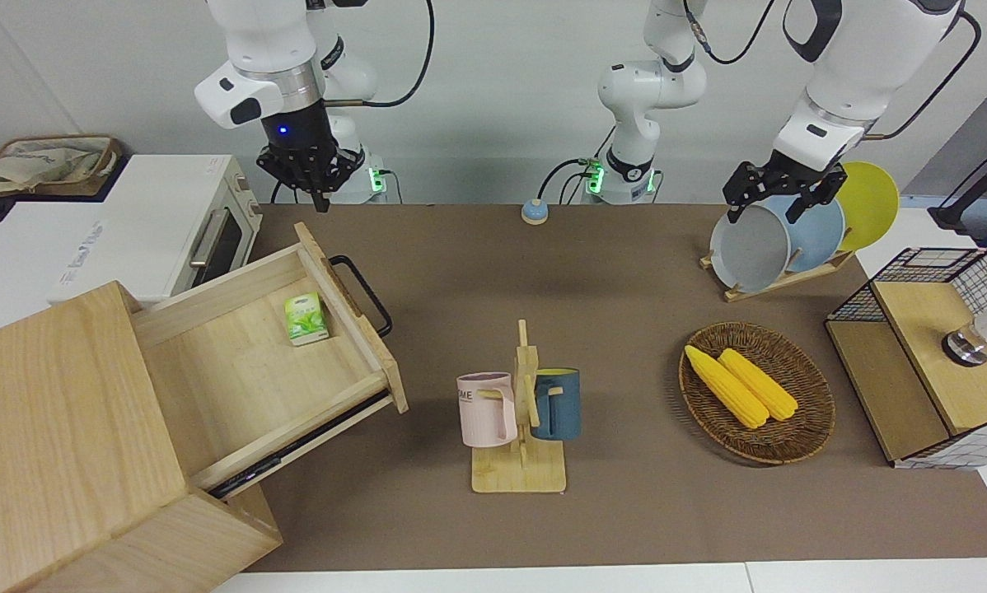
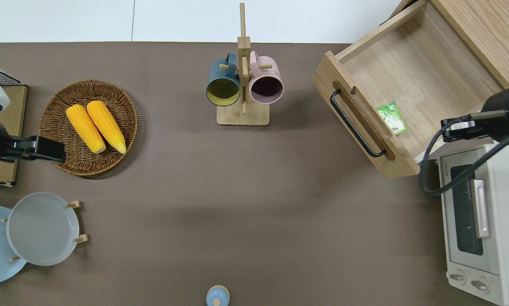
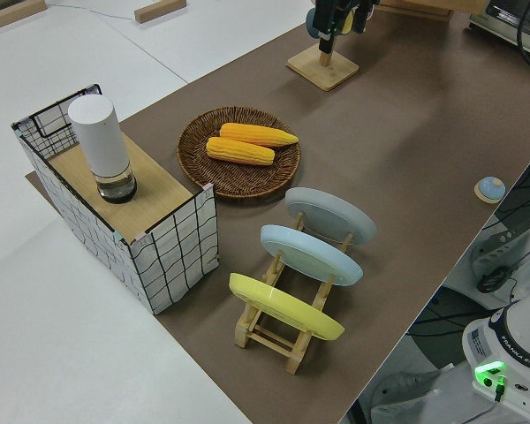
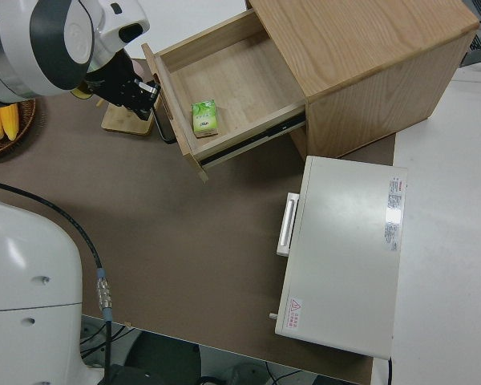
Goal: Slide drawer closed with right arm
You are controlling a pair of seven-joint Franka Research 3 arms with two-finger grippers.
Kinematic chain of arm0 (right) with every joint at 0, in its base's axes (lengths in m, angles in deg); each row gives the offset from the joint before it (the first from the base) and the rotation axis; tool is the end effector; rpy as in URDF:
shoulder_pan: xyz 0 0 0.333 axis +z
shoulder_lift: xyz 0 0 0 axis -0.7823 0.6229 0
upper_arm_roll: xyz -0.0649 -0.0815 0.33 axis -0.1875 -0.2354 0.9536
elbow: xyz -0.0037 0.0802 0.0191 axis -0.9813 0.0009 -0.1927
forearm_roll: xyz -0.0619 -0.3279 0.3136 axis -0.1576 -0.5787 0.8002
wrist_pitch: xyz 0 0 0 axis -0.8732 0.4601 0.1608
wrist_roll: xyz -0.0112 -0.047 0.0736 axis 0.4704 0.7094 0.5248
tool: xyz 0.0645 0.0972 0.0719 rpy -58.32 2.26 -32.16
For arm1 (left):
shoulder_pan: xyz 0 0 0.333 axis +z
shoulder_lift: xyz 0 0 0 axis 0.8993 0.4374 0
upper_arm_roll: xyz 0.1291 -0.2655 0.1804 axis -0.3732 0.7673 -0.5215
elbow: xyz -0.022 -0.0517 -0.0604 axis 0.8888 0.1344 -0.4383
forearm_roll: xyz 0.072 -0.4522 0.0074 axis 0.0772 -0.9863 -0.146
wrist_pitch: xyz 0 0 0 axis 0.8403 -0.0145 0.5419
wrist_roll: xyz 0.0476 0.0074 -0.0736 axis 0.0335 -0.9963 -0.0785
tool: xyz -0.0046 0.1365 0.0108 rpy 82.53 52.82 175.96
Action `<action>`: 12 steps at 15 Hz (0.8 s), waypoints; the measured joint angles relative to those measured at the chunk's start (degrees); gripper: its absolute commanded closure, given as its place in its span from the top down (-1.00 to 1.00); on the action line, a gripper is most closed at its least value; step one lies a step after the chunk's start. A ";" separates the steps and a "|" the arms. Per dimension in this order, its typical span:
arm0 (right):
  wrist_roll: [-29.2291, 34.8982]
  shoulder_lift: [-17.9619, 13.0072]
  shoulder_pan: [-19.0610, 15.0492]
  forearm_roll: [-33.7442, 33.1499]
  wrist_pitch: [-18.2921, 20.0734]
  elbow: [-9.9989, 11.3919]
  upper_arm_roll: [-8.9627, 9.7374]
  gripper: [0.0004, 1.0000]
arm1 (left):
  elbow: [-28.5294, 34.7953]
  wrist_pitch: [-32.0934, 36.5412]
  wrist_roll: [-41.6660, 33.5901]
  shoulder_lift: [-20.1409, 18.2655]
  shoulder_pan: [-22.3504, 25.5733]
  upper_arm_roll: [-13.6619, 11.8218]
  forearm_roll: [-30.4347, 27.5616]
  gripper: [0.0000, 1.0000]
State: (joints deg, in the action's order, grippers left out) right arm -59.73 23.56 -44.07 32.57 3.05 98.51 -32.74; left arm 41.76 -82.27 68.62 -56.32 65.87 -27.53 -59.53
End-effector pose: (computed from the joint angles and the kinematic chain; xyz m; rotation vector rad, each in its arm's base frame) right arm 0.6257 0.1520 0.6707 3.1209 -0.2133 0.0205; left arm 0.6278 -0.0167 0.6274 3.1376 -0.0773 -0.0522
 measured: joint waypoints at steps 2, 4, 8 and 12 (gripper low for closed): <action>5.41 0.00 2.33 -0.01 0.03 0.00 0.06 -1.00 | 0.00 0.00 0.00 0.00 0.00 0.00 0.00 0.99; 9.03 0.01 4.04 -0.24 0.05 0.00 0.10 -1.00 | 0.00 0.00 0.00 0.00 0.00 0.00 0.00 0.99; 18.45 0.83 7.19 -0.60 0.05 0.08 0.11 -1.00 | 0.00 0.00 0.00 0.00 0.00 0.00 0.00 0.99; 26.70 3.56 10.34 -3.02 -0.09 0.13 0.11 -1.00 | 0.00 0.00 0.00 0.00 0.00 0.00 0.00 0.99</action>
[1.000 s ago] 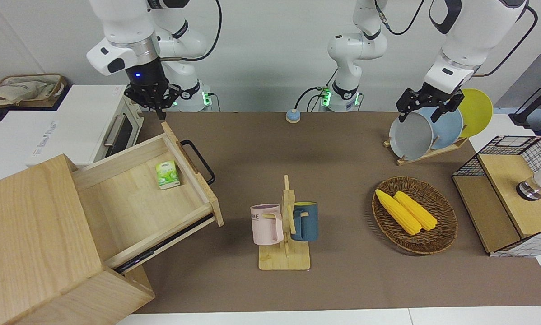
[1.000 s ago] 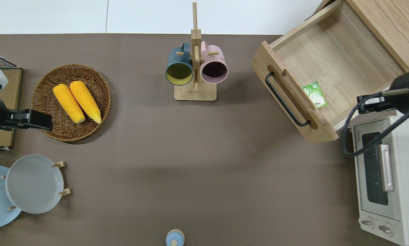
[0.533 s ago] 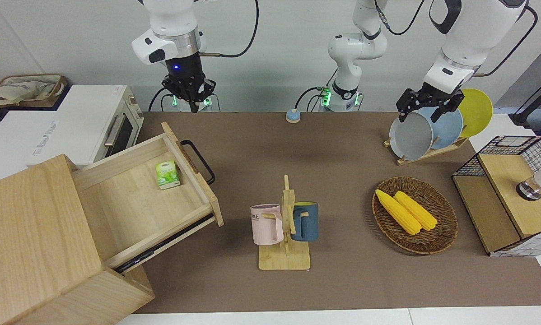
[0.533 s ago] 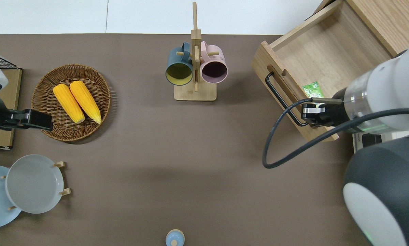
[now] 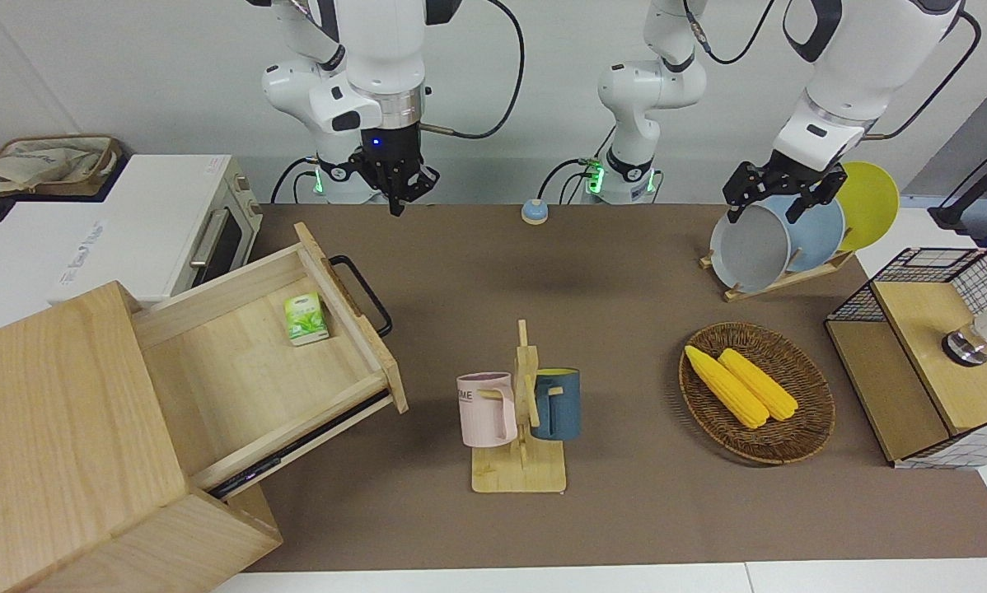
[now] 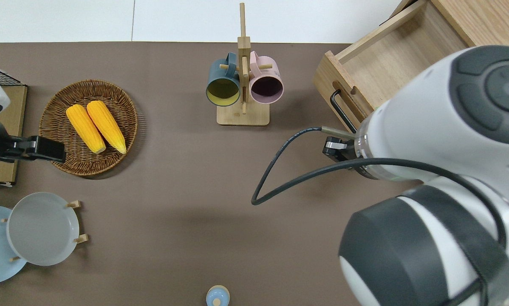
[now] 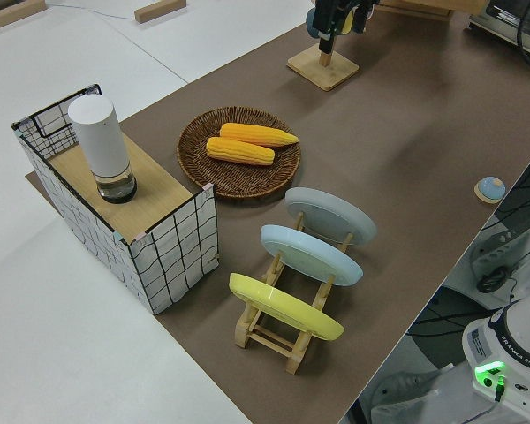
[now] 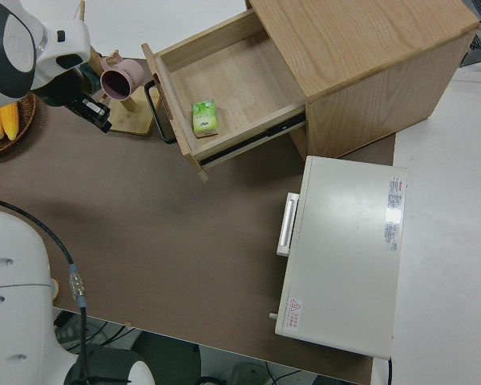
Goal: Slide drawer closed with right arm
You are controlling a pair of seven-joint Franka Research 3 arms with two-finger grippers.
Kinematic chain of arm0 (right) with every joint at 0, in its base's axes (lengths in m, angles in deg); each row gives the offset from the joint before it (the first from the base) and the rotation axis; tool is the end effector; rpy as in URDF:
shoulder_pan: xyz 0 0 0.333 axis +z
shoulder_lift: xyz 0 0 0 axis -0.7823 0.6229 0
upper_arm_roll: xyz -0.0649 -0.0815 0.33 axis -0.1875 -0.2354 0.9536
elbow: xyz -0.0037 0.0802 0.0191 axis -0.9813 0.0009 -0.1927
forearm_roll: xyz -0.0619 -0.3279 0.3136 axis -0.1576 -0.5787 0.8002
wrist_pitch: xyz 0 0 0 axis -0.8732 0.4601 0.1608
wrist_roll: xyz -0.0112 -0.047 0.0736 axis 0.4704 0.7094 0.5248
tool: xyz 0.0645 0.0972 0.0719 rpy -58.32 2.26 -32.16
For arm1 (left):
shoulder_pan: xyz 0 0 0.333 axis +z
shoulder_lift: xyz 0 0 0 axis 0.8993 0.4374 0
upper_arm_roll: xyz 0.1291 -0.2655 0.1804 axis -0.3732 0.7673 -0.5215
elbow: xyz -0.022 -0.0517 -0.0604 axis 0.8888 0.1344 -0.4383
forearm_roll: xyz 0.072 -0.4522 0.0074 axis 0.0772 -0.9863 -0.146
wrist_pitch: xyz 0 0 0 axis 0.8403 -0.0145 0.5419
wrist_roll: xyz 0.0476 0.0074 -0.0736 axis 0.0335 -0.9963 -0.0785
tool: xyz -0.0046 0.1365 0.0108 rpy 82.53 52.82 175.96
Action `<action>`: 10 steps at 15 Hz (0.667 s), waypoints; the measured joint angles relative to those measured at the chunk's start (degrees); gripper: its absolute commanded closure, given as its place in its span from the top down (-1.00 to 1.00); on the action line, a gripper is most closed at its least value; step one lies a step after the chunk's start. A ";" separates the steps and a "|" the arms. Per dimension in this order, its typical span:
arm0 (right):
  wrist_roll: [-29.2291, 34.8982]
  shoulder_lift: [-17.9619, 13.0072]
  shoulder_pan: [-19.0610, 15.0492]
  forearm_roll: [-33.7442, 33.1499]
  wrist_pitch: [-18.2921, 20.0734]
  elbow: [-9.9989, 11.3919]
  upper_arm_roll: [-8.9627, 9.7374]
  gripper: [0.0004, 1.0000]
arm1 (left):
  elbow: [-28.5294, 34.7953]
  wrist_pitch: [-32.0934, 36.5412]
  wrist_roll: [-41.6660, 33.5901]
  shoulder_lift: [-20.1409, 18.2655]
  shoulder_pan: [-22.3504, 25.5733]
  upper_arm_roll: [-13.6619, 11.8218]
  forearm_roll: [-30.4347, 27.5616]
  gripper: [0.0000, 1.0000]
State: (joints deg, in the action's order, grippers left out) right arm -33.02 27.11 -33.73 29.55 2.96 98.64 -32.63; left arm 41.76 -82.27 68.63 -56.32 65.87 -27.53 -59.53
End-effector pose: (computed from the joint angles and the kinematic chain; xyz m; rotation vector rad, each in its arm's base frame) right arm 0.6099 0.2619 0.6297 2.9913 -0.6446 -0.0097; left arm 0.6278 -0.0167 0.6274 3.1376 -0.0771 -0.0522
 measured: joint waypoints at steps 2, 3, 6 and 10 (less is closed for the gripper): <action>4.51 1.02 0.75 -0.12 -0.38 -0.01 -0.01 -1.00 | 0.00 0.00 0.00 0.00 0.00 0.00 0.00 0.99; 6.99 1.62 1.08 -0.12 -0.64 -0.01 0.00 -1.00 | 0.00 0.00 0.00 0.00 0.00 0.00 0.00 0.99; 13.63 3.65 1.60 -0.12 -2.09 0.01 0.01 -1.00 | 0.00 0.00 0.00 0.00 0.00 0.00 0.00 0.99; 21.43 6.76 1.63 -0.08 -5.10 0.07 0.01 -1.00 | 0.00 0.00 0.00 0.00 0.00 0.00 0.00 0.99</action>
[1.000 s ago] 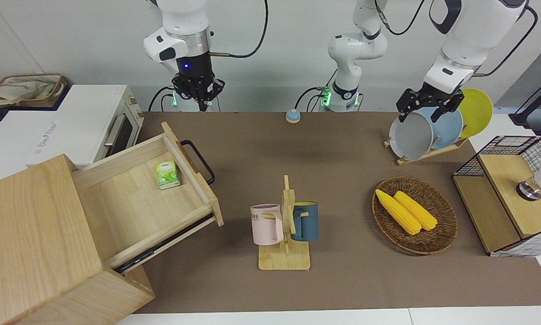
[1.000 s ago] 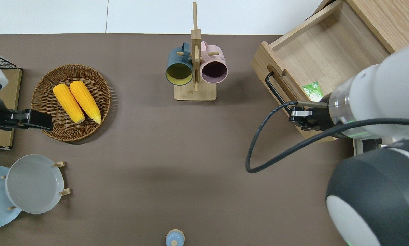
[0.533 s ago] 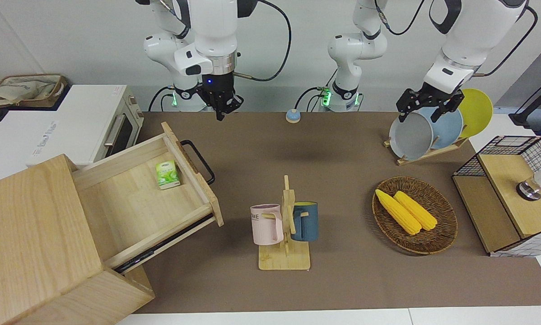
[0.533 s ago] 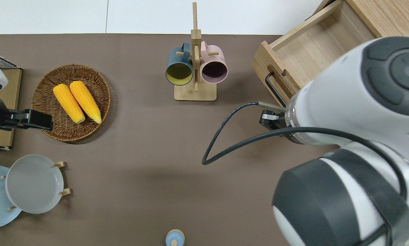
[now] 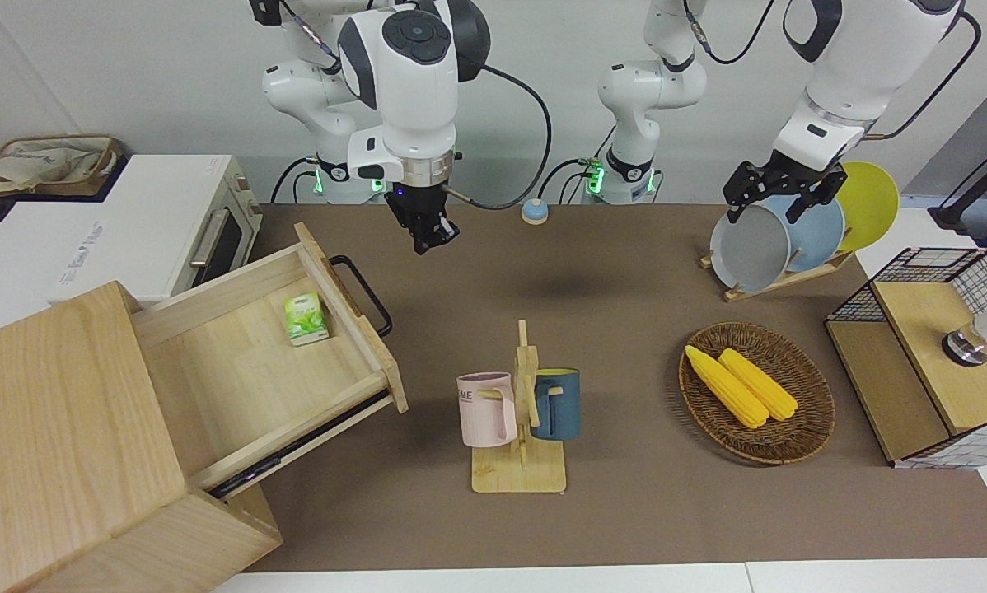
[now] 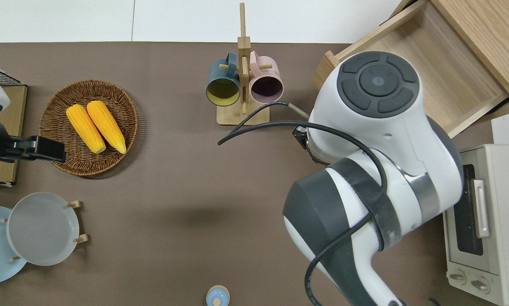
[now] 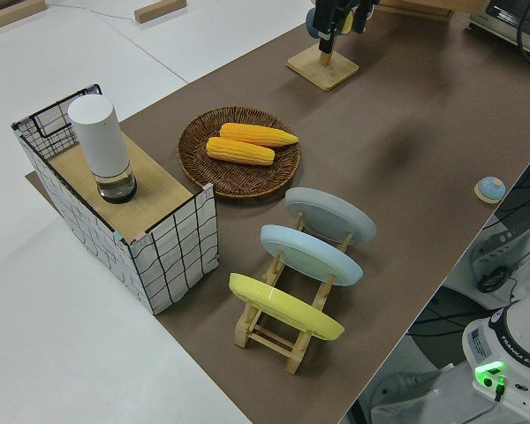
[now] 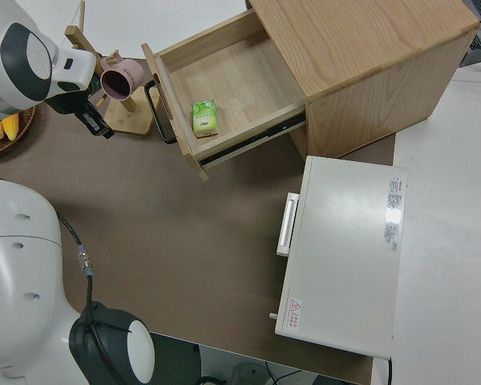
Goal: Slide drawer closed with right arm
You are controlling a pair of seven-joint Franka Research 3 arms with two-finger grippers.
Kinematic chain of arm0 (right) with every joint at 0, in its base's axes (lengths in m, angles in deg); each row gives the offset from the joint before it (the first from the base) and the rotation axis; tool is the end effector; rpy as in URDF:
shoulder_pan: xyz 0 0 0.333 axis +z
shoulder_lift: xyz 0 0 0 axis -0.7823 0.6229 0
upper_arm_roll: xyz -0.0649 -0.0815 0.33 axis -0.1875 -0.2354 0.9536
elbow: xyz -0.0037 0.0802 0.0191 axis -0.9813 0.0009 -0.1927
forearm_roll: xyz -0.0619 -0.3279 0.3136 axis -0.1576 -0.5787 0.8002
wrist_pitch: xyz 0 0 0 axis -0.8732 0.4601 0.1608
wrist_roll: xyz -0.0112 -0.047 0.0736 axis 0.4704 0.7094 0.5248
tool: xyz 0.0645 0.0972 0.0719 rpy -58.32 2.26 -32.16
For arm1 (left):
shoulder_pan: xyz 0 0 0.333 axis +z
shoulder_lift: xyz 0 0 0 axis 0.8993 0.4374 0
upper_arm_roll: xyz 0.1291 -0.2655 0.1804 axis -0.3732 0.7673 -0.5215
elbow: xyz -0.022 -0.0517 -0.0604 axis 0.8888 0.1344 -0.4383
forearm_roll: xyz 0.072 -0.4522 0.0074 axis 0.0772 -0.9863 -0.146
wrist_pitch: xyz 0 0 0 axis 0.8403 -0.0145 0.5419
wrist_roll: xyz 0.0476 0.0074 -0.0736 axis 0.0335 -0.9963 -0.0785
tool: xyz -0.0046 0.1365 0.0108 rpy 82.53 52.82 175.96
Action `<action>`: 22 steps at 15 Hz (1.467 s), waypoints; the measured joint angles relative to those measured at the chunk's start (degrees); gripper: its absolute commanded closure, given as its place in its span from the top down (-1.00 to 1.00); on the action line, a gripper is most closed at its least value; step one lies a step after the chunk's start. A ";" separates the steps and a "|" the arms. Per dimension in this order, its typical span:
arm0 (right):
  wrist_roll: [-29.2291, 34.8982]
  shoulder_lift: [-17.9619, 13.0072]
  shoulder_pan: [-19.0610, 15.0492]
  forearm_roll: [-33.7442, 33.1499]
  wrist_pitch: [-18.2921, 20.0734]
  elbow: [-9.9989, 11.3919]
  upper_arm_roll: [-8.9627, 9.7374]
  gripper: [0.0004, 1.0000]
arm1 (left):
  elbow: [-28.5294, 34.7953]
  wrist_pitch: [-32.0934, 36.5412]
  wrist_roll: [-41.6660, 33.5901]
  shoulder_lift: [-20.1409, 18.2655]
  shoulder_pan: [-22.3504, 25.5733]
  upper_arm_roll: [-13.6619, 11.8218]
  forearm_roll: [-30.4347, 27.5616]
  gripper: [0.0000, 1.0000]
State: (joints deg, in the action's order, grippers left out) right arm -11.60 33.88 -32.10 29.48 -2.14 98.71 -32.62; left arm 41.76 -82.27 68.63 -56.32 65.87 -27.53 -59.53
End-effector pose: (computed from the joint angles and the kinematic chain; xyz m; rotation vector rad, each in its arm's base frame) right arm 0.6423 0.2953 0.5553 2.8275 -1.1351 -0.0293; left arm 0.6278 -0.0167 0.6274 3.1376 -0.0771 -0.0522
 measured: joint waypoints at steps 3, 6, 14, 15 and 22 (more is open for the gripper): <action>3.47 2.02 -0.01 0.01 -1.38 0.04 -0.04 -1.00 | 0.00 0.00 0.00 0.00 0.00 0.00 0.00 0.99; 6.79 3.75 -0.26 0.01 -4.74 0.26 -0.26 -1.00 | 0.00 0.00 0.00 0.00 0.00 0.00 0.00 0.99; 8.23 6.37 -2.76 0.00 -9.69 1.21 -1.07 -1.00 | 0.00 0.00 0.00 0.00 0.00 0.00 0.00 0.99; 8.23 6.58 -3.08 0.00 -9.92 1.24 -1.08 -1.00 | 0.00 0.00 0.00 0.00 0.00 0.00 0.00 0.99; 8.18 7.86 -5.63 -0.03 -11.46 1.46 -1.16 -1.00 | 0.00 0.00 0.00 0.00 0.00 0.00 0.00 0.99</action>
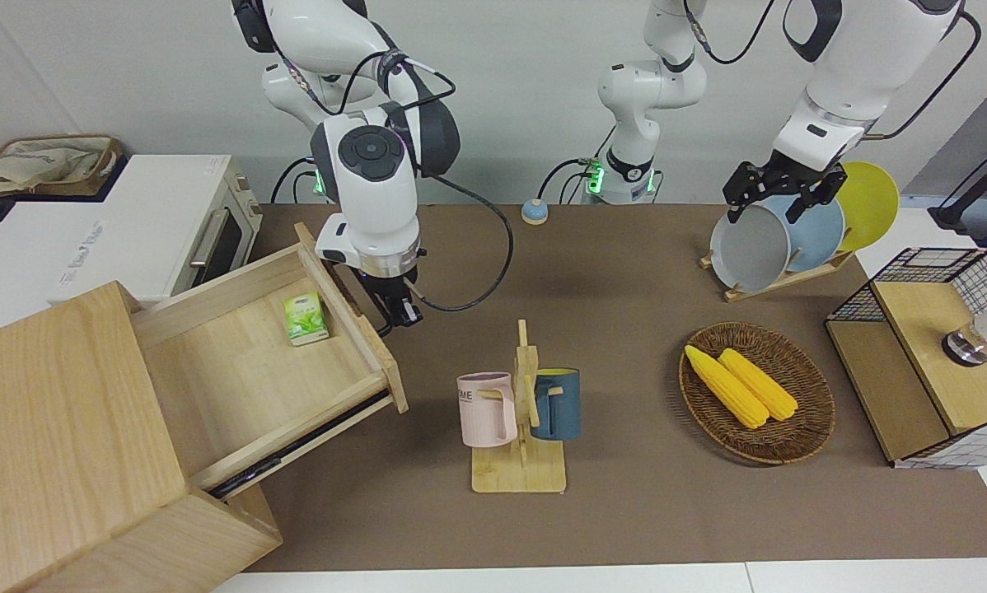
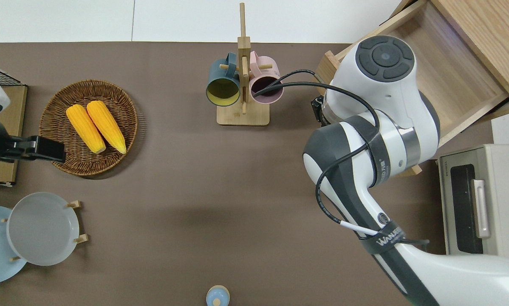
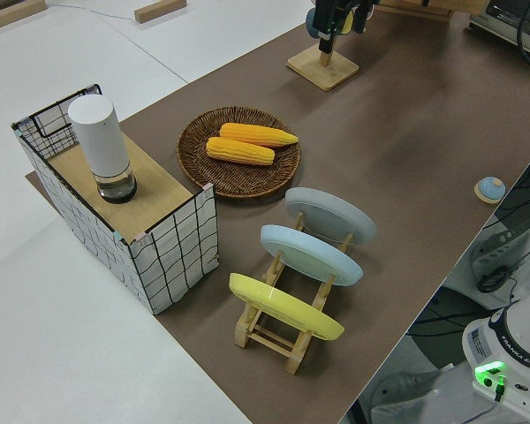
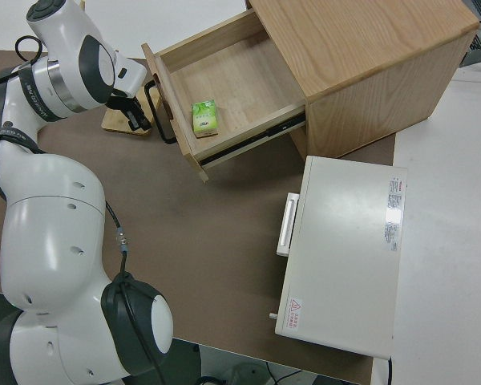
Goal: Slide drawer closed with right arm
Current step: 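Push the drawer front with the right gripper away from the robot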
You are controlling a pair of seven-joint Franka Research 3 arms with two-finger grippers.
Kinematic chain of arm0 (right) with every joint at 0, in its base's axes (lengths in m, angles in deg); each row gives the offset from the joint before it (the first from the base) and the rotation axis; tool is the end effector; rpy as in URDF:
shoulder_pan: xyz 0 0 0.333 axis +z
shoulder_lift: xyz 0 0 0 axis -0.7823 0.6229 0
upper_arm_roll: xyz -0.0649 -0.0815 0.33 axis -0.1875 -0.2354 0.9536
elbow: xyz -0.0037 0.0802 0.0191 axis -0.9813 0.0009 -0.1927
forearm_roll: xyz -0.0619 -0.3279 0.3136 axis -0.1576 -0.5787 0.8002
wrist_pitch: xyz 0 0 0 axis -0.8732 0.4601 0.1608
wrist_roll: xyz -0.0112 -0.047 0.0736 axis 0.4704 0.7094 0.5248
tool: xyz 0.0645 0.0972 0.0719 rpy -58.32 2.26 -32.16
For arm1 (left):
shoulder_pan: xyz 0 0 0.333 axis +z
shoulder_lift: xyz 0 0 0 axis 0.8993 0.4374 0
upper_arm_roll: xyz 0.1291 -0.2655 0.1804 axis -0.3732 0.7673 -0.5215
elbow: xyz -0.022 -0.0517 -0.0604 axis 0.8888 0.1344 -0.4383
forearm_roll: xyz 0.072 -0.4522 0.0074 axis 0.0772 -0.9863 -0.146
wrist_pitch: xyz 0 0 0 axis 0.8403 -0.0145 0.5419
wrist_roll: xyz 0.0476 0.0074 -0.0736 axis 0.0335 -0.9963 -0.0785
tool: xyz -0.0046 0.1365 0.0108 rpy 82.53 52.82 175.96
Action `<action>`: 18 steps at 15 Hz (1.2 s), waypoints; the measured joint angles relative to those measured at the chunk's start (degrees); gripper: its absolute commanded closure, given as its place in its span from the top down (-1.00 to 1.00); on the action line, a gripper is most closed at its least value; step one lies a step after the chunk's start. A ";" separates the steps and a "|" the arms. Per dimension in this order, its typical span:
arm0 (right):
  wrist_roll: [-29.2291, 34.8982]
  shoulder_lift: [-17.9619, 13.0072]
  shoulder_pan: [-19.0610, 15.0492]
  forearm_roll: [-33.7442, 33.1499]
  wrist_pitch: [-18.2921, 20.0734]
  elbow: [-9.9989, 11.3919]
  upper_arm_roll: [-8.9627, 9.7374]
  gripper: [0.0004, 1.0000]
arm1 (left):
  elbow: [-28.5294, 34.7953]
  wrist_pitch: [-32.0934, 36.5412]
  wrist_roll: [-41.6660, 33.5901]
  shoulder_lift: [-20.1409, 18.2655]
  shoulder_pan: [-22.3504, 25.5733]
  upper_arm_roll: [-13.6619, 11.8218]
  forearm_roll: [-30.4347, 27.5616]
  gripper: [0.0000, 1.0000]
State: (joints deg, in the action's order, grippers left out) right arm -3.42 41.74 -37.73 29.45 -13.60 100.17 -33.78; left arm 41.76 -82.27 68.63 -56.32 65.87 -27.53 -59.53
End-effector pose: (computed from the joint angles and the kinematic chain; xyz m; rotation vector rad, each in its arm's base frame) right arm 0.7188 0.2345 0.4568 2.6932 -1.4963 -0.0004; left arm 0.6278 -0.0167 0.6274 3.1376 -0.0771 -0.0522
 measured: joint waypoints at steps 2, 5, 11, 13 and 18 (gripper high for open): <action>-0.07 0.49 -0.39 0.00 -0.19 0.01 0.06 -1.00 | 0.00 0.00 0.00 0.00 0.00 0.00 0.00 0.99; -0.72 0.72 -0.77 -0.02 -0.37 -0.01 0.05 -1.00 | 0.00 0.00 0.00 0.00 0.00 0.00 0.00 0.99; -4.56 0.72 -4.04 -0.02 -2.32 -0.42 0.12 -1.00 | 0.00 0.00 0.00 0.00 0.00 0.00 0.00 0.99; -5.18 0.72 -5.27 -0.02 -2.97 -0.56 0.19 -1.00 | 0.00 0.00 0.00 0.00 0.00 0.00 0.00 0.99; -8.09 1.13 -8.09 -0.02 -3.49 -1.55 0.26 -1.00 | 0.00 0.00 0.00 0.00 0.00 0.00 0.00 0.99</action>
State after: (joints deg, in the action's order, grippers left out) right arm -11.50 42.87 -45.82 29.43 -17.08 98.62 -33.53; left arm 41.76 -82.27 68.63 -56.32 65.87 -27.53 -59.53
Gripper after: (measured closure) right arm 0.991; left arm 0.004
